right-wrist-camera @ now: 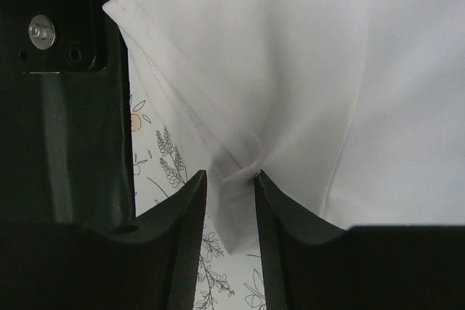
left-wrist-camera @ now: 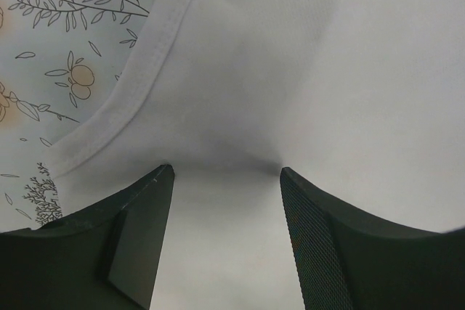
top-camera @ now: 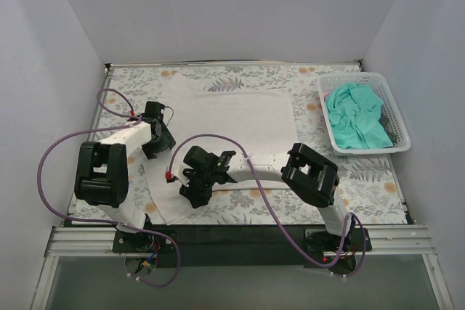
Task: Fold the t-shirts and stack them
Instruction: Flatten the tshirt out
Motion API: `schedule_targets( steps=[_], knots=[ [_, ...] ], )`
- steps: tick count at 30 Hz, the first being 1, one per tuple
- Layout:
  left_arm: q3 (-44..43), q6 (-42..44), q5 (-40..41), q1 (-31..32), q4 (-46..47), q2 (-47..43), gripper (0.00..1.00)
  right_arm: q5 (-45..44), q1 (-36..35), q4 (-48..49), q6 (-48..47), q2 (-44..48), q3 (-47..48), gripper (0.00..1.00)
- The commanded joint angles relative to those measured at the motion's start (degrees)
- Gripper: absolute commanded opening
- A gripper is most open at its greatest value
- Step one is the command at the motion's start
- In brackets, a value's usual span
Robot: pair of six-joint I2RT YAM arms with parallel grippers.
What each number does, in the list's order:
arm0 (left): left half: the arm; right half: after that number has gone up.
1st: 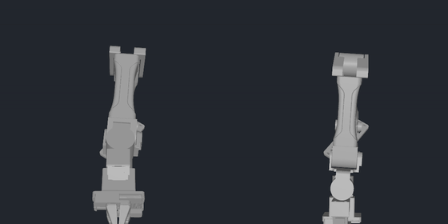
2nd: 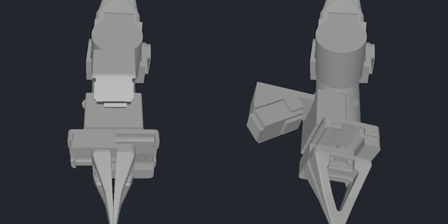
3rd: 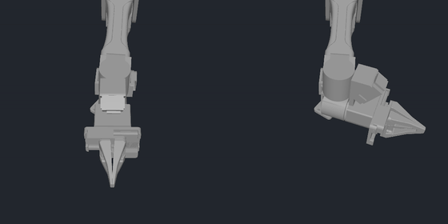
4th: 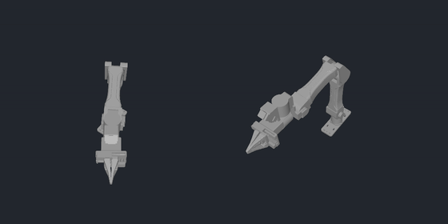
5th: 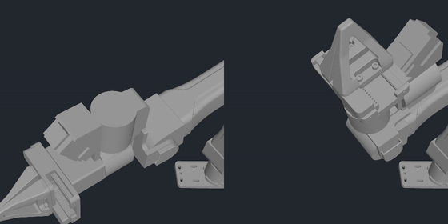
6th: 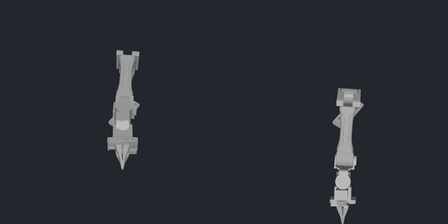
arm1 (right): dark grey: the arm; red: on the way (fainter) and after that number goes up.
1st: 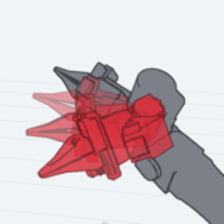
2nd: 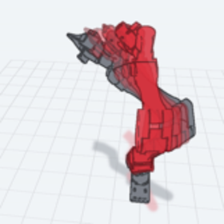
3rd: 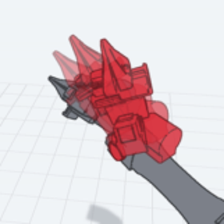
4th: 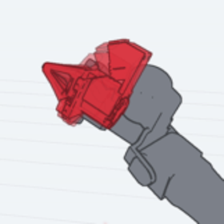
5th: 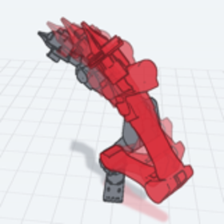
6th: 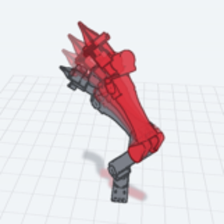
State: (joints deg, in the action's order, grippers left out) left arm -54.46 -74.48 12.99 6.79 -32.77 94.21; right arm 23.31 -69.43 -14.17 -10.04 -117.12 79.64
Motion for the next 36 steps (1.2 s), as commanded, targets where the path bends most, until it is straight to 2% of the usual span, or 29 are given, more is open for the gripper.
schedule_targets(
  steps=[1, 6, 8, 14, 16, 17, 20, 27, 31, 36],
  knots=[
    [0.05, -0.14, 0.28, -0.55, 0.52, -0.08, 0.56, 3.05, -0.18, -3.84, -0.68, -0.04, 1.04, 0.34],
    [-0.56, 0.03, 0.63, -0.81, 0.34, -0.17, 0.56, 8.49, -0.18, -8.94, -2.61, -0.74, 3.86, 0.36],
    [-0.74, 0.12, 0.63, -0.9, 0.08, -0.52, 0.57, 8.16, -0.18, -9.29, -3.05, 1.27, 3.51, 0.37],
    [-1.97, -0.14, -0.42, -0.9, -1.06, -4.2, 0.63, 1.13, 3.59, -7.89, -0.51, 9.97, 0.18, 0.44],
    [-2.32, -0.32, -0.51, -0.9, -1.41, -5.61, 0.64, -4.74, 6.39, -7.18, 1.77, 13.74, -2.89, 0.46],
    [-2.32, -0.4, -0.43, -0.81, -1.41, -6.75, 0.64, -7.81, 7.63, -7.18, 2.39, 14.98, -4.04, 0.52],
    [-2.06, -0.23, -0.51, -0.9, -0.89, -7.64, 0.66, -14.05, 13.78, -6.13, 5.73, 19.2, -10.1, 0.59],
    [-2.85, 0.12, -1.3, -0.9, 2.01, -2.46, 0.65, -27.95, 26.52, -4.72, 11.53, 22.46, -18.55, 0.54],
    [-3.99, -0.4, -1.22, -0.81, 3.94, 1.05, 0.64, -30.25, 32.67, -3.76, 14.26, 20.53, -19.52, 0.52],
    [-6.44, -0.58, -0.08, -0.9, 5.0, 5.54, 0.63, -31.13, 37.08, -1.48, 14.7, 17.46, -19.26, 0.51]
  ],
)
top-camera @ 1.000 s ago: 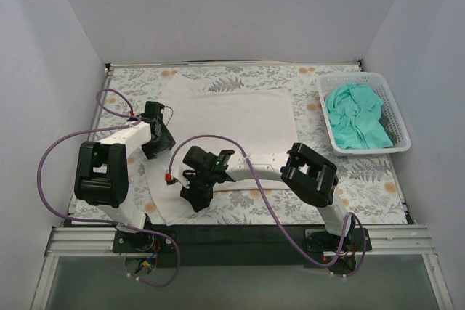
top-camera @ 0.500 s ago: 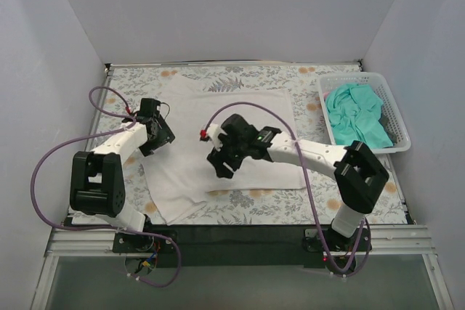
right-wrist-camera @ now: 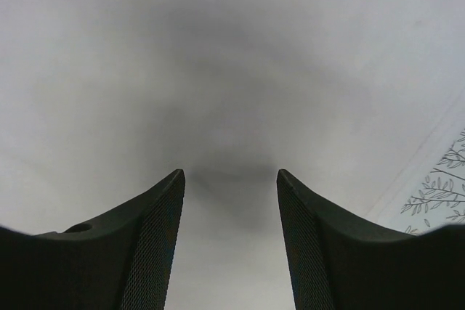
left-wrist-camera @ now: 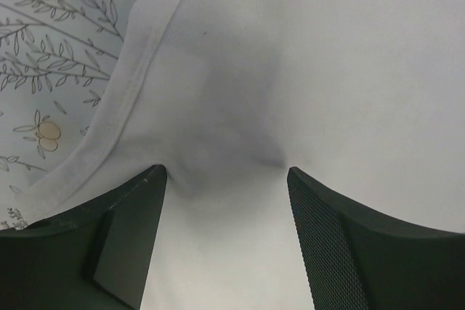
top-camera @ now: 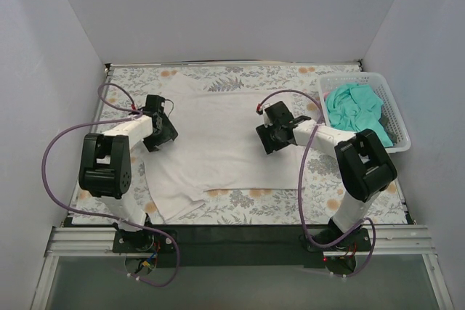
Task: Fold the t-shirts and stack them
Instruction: Flatten the tshirt out
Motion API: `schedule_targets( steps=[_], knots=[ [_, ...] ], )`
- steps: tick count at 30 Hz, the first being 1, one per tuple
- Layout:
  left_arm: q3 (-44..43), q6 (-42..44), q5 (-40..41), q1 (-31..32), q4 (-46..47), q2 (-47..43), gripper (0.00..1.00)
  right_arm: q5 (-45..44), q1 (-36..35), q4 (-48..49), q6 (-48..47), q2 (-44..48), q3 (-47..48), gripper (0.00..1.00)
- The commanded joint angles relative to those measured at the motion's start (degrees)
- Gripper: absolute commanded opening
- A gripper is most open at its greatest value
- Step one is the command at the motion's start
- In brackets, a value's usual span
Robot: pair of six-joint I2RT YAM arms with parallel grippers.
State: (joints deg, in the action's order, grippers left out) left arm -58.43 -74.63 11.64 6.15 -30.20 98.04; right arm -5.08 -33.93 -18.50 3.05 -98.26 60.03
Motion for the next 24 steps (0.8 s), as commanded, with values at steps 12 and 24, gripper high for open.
schedule_targets(
  steps=[12, 24],
  knots=[
    [-16.53, -1.13, 1.19, -0.26, 2.07, 13.93, 0.64, -3.09, 11.25, 4.18, -0.68, -13.8, 14.31, 0.51],
    [-2.25, -6.58, 6.03, -0.26, -9.79, -11.09, 0.63, -1.68, 11.78, -1.96, 7.58, 3.67, 3.02, 0.52]
  ],
)
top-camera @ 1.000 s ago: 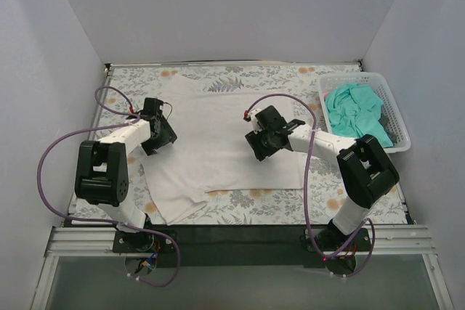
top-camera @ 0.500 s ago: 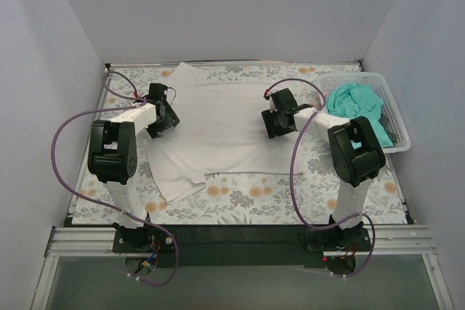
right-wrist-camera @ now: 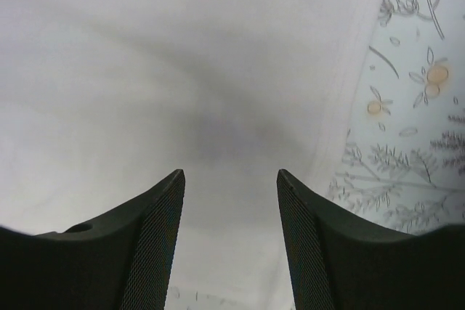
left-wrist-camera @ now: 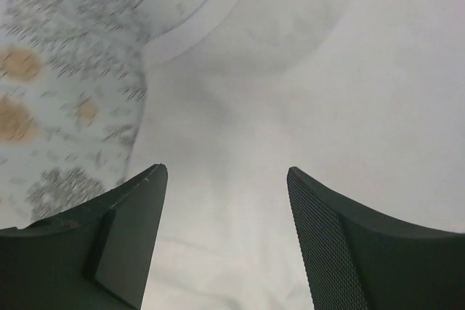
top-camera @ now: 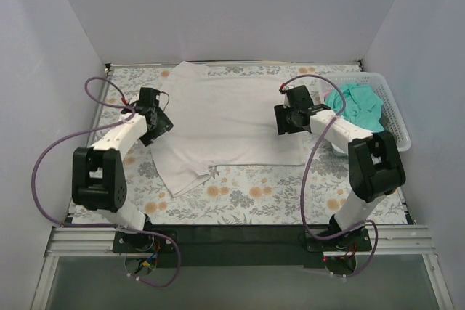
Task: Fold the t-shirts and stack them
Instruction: Flatten the tshirt out, then fold the tshirt
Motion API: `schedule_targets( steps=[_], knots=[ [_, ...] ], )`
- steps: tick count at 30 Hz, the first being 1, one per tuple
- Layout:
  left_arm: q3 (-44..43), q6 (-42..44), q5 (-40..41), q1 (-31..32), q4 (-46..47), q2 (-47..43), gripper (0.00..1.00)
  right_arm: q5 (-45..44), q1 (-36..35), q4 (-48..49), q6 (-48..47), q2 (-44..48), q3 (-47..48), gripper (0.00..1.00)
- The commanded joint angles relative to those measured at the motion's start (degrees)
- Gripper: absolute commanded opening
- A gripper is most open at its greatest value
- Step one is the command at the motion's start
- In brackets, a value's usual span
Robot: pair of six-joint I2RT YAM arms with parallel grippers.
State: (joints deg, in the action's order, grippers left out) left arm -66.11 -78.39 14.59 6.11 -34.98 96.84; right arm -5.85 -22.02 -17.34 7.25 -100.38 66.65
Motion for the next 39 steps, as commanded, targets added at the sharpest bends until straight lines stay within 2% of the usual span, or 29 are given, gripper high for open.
schedule_targets(
  steps=[1, 5, 8, 14, 22, 30, 31, 35, 39],
  knots=[
    [7.64, -3.17, 2.99, -0.13, -6.23, -11.74, 0.62, -1.53, -0.21, -3.92, 3.82, 8.59, -4.85, 0.51],
    [15.64, -5.28, 2.11, -0.13, -7.73, -18.34, 0.56, -2.68, 0.22, -5.6, 5.58, 15.2, -12.06, 0.51],
    [19.69, -6.25, 1.5, -0.13, -5.89, -19.41, 0.53, -2.42, 0.84, -5.6, 7.6, 19.25, -16.9, 0.49],
    [21.19, -6.51, 2.9, -0.13, -2.82, -16.07, 0.49, -1.37, 3.38, -5.16, 8.13, 22.59, -22.96, 0.46],
    [21.81, -6.25, 1.32, -0.22, 0.35, -12.82, 0.42, 0.31, 7.61, -3.84, 8.84, 25.23, -26.4, 0.43],
    [22.78, -4.58, 1.06, -0.13, 1.85, -12.29, 0.24, 2.85, 9.28, -2.35, 9.37, 24.44, -27.19, 0.42],
    [22.86, -4.49, 1.14, -0.22, 1.85, -12.55, 0.19, 3.99, 9.19, -1.91, 9.37, 24.35, -27.02, 0.42],
    [23.48, -3.96, 1.23, -0.22, 1.76, -13.95, 0.09, 5.41, 9.28, -1.2, 10.24, 24.44, -26.4, 0.42],
    [23.83, -3.7, 1.14, -0.22, 1.23, -14.57, 0.04, 5.41, 9.28, -1.2, 10.68, 22.78, -26.05, 0.41]
  ],
)
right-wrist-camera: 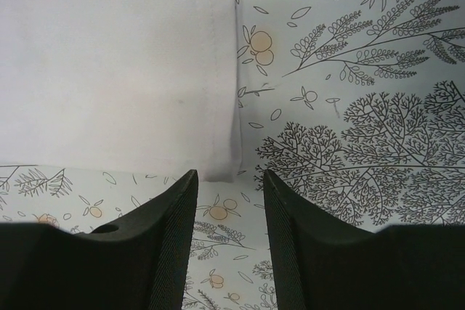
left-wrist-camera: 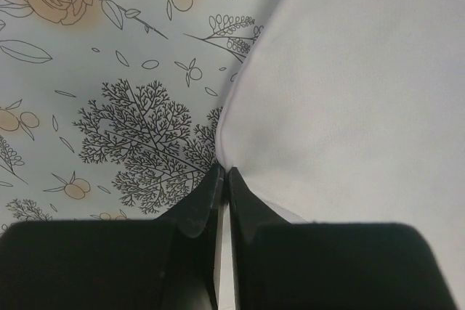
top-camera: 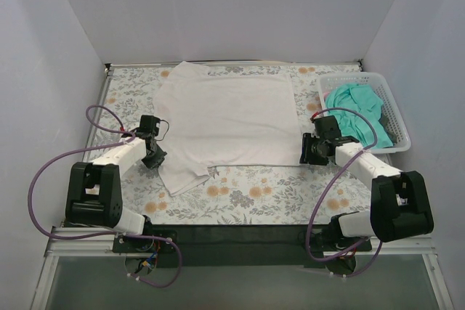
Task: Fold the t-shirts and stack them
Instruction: Fold the tshirt
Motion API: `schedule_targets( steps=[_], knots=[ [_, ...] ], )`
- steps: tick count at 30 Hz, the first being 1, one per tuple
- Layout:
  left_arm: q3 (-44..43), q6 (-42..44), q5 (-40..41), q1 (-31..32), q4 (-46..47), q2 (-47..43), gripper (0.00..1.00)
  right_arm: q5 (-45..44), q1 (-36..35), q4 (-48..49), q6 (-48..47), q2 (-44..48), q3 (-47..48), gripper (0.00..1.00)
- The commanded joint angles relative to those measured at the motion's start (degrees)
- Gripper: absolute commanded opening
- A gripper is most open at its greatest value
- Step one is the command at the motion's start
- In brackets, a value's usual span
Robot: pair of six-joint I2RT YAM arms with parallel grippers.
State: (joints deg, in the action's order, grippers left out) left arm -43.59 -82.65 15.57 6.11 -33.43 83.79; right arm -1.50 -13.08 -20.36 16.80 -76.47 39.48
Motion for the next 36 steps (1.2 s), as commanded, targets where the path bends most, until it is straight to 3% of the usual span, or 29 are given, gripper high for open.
schedule_targets(
  steps=[1, 9, 14, 19, 26, 36],
  knots=[
    [1.49, 0.56, 0.16, -0.22, -0.41, -1.61, 0.04, 1.06, 0.25, 1.81, 1.22, -1.58, 1.12, 0.4],
    [1.41, 0.65, 0.16, -0.22, -1.46, -2.4, 0.01, 0.0, 0.34, 2.96, 2.36, -3.42, -1.16, 0.36],
    [1.14, -0.14, 0.33, -0.22, -2.95, -3.28, 0.0, 0.18, 0.34, 2.96, 2.1, -4.04, -1.95, 0.22],
    [0.62, -2.51, 1.83, -0.66, -7.61, -5.38, 0.0, -0.79, 0.43, -0.29, 1.49, -2.11, -1.52, 0.01],
    [-1.31, -4.97, 1.92, -1.36, -13.85, -10.83, 0.0, -2.54, 0.69, -7.14, 0.87, 1.76, 1.82, 0.01],
    [-9.23, -2.95, 1.66, -2.59, -15.97, -5.92, 0.0, -2.11, 1.39, -10.84, -1.42, -3.15, 12.36, 0.01]
  ],
)
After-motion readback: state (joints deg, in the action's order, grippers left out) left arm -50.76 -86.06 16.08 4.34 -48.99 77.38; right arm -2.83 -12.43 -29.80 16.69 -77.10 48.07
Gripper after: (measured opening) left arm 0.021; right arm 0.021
